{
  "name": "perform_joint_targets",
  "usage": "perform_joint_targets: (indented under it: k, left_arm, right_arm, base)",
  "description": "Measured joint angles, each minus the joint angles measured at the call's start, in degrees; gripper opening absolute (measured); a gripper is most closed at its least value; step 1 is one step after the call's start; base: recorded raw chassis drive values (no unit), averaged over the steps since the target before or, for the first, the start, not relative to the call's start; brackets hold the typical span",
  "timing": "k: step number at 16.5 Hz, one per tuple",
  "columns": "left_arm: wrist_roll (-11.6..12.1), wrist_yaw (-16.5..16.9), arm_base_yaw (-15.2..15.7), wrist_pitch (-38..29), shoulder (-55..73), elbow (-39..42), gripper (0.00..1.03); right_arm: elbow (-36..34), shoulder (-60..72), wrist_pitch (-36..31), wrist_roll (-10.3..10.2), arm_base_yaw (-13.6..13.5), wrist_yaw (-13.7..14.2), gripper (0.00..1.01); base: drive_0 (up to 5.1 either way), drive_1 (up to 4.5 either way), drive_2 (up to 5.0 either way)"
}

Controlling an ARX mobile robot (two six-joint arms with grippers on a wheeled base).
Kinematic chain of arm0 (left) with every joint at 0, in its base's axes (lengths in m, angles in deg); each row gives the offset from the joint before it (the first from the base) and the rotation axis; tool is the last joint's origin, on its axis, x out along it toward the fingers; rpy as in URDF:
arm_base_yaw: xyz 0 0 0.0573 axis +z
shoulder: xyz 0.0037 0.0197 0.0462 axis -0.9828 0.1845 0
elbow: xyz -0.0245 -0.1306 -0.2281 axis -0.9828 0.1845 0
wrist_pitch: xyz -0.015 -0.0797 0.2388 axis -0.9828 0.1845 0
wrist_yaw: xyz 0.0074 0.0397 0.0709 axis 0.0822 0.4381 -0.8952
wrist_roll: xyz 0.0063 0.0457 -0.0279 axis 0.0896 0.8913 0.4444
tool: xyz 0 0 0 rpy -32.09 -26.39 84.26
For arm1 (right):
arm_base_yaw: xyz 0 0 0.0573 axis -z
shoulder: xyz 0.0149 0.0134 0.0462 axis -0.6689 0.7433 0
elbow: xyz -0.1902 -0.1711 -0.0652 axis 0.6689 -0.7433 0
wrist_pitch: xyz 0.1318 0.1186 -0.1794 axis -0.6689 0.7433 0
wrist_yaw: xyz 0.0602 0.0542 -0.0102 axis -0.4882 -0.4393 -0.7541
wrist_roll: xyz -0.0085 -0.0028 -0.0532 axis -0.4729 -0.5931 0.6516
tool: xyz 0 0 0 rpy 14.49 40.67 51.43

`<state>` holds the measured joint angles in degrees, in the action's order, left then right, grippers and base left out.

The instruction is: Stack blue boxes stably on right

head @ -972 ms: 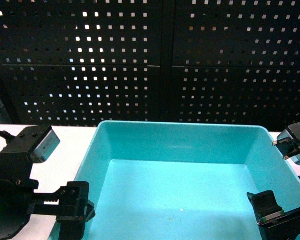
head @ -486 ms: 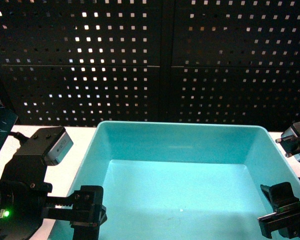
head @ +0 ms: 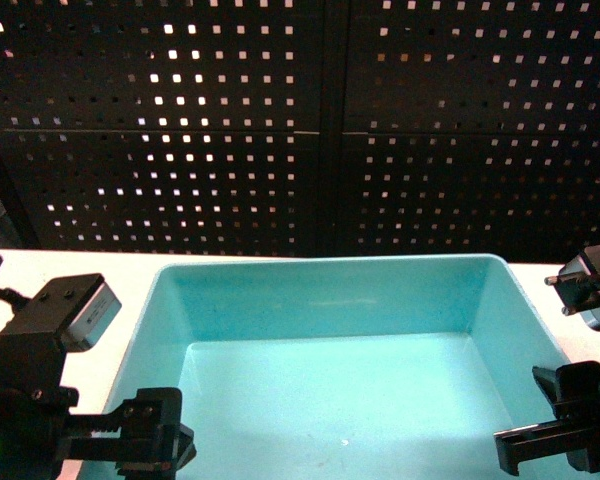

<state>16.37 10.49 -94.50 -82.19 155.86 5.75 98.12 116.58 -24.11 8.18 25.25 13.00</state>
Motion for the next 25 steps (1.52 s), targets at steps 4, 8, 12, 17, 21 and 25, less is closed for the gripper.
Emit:
perform_joint_targets:
  k: [4, 8, 12, 17, 21, 25]
  left_arm:
    - [0.0, -2.3, 1.1, 0.5, -2.8, 3.8, 0.69]
    - [0.2, -5.0, -1.7, 0.5, -5.2, 4.1, 0.29]
    - [-3.0, -6.2, -2.3, -3.9, -5.0, 5.9, 0.02]
    - [-2.8, -6.3, -1.9, -3.7, -5.0, 5.4, 0.02]
    - [-1.1, -6.7, -2.4, 1.9, -8.2, 0.5, 0.02]
    - [0.8, -7.5, -2.0, 5.0, -13.2, -6.8, 0.02]
  right_arm:
    - [-2.8, -0.8, -2.7, -1.4, -2.8, 1.9, 0.02]
    - [-4.5, -0.8, -5.1, -1.5, -3.2, 2.5, 0.02]
    - [-6.1, -1.3, -6.6, -3.3, -5.4, 4.9, 0.02]
    - [-5.3, -1.8, -4.8, -4.2, -1.8, 1.4, 0.02]
    - [-1.0, -8.1, 3.7, -4.8, 1.9, -1.4, 0.02]
    - [5.3, -15.8, 7.4, -2.0, 3.0, -0.8, 0.02]
  base:
    - [0.0, 0.00, 0.0]
    - [0.0, 0.00, 0.0]
    - [0.0, 0.00, 0.0]
    - [0.0, 0.00, 0.0]
    - [0.0, 0.00, 0.0]
    - [0.0, 0.00, 0.0]
